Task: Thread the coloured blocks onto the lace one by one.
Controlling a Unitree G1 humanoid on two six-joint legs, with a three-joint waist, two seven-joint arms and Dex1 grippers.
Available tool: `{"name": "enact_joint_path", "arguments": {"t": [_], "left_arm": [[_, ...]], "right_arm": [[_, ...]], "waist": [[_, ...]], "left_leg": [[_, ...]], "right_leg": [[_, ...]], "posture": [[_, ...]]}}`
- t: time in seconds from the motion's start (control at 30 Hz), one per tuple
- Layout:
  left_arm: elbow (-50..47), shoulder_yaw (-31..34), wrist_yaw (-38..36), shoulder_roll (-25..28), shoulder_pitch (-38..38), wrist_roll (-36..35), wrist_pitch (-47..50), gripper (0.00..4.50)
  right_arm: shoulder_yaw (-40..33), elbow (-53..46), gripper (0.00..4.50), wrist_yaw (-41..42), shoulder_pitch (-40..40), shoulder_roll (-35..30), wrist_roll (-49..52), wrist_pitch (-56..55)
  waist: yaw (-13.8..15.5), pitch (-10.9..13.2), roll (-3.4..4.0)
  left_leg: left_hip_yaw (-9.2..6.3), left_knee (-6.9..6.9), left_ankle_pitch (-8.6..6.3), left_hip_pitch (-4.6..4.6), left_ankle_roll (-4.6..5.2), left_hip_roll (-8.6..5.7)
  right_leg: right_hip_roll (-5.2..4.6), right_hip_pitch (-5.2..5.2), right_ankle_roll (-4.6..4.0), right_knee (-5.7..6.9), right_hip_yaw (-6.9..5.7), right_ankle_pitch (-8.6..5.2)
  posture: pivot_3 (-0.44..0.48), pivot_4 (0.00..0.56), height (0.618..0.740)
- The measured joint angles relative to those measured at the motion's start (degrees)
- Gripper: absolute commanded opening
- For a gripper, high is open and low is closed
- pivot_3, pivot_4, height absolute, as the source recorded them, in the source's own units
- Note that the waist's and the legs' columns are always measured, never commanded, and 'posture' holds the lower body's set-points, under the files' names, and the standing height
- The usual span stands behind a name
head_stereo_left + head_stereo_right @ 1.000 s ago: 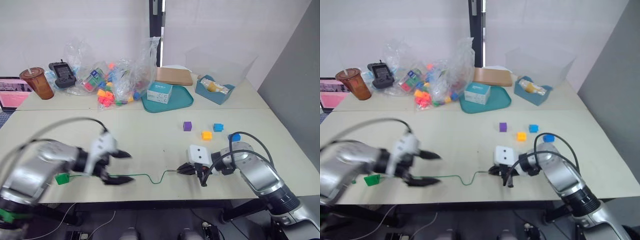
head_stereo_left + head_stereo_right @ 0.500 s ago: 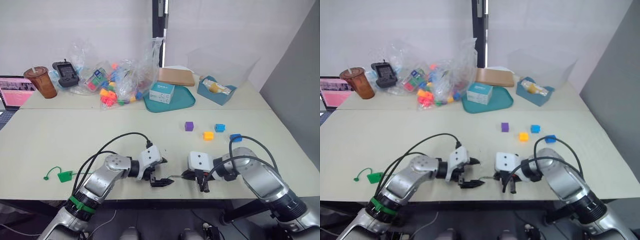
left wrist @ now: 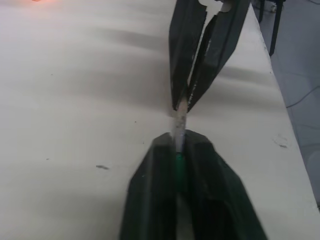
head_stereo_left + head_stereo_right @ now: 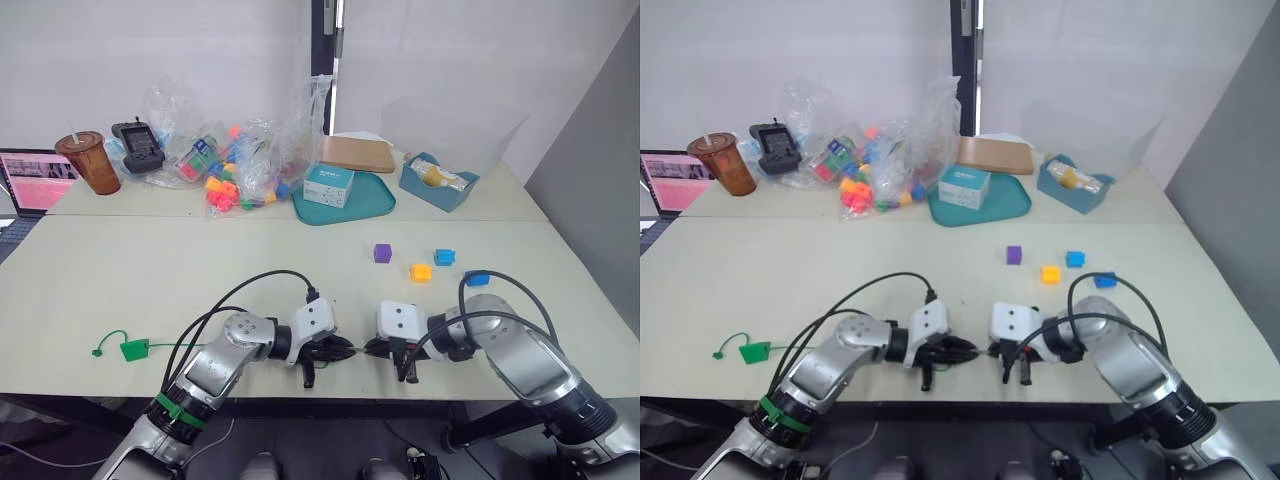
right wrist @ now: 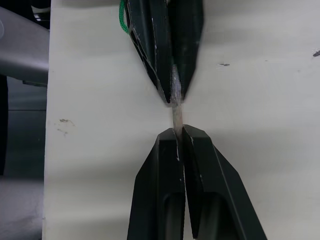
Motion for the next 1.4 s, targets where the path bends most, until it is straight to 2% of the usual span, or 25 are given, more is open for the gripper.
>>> {"name": "enact_joint_path", "arguments": {"t": [0.33,0.53,0.6,0.77,0.93,1.07,1.2,1.4], "left_arm": [[0.0,-0.1,-0.4,-0.5,0.1,0.0,0.5,0.02],[-0.2,0.0,-0.8,-0.1,0.2,-0.1,0.5,0.0],[-0.4,0.2,-1.1,0.6,0.4,-0.2,0.5,0.0],[-1.9,1.9,-1.8,3.0,1.6,-0.7,0.8,0.0],[-4.4,3.8,-2.2,5.6,3.5,-2.0,2.5,0.0],[-5.2,4.5,-2.2,6.7,4.0,-2.5,3.2,0.0],[-5.4,4.5,-2.2,6.7,4.2,-2.5,3.3,0.0],[-5.8,4.6,-1.7,6.5,4.6,-2.5,3.3,0.0]], "right_arm": [[0.4,-0.8,0.0,0.9,0.0,-1.2,0.1,0.0],[-2.3,-3.2,2.07,-3.0,3.4,1.1,1.9,2.1],[-6.6,-4.7,2.69,-5.0,5.6,1.6,4.5,4.7],[-24.1,-9.9,4.45,-14.6,14.3,6.6,10.8,11.9],[-36.8,-10.9,4.48,-28.7,23.7,16.7,11.4,11.9],[-41.3,-6.8,4.48,-39.2,26.7,21.9,7.9,5.2],[-41.3,2.0,4.48,-45.9,23.7,24.2,5.2,-2.2],[-39.3,15.6,4.48,-50.0,13.8,24.3,3.5,-8.2]], "waist": [[0.0,0.0,0.0],[0.0,0.0,0.0],[0.1,0.0,0.0],[0.0,0.0,0.0],[0.0,0.0,0.01],[-0.2,0.0,0.02],[-1.0,0.0,0.04],[-1.4,0.0,0.06]], "left_leg": [[0.0,0.0,0.0,0.0,0.0,0.0],[0.0,0.0,0.0,0.0,0.0,0.0],[-0.01,0.0,0.0,0.0,0.0,0.0],[-0.01,0.0,0.0,0.03,0.0,0.01],[0.02,-0.04,0.0,0.03,0.0,0.01],[0.03,-0.04,0.0,0.05,0.0,0.02],[0.04,-0.06,0.0,0.06,0.0,0.02],[0.04,-0.1,0.0,0.06,0.0,0.02]], "right_leg": [[0.0,0.0,0.0,0.0,0.0,0.0],[0.0,0.01,0.0,0.02,0.0,0.0],[0.0,0.01,0.0,0.02,0.0,0.0],[0.01,0.03,0.0,0.03,0.01,0.0],[0.0,0.02,0.0,0.03,0.03,0.0],[0.01,0.02,0.0,0.04,0.03,0.0],[0.01,0.02,0.0,0.05,0.04,0.0],[0.02,0.02,0.0,0.04,0.05,0.0]], "posture": [[0.0,0.15,0.74],[0.0,0.15,0.74],[0.0,0.15,0.74],[0.0,0.15,0.74],[0.0,0.15,0.74],[0.0,0.15,0.74],[0.0,0.15,0.74],[0.0,0.15,0.74]]}}
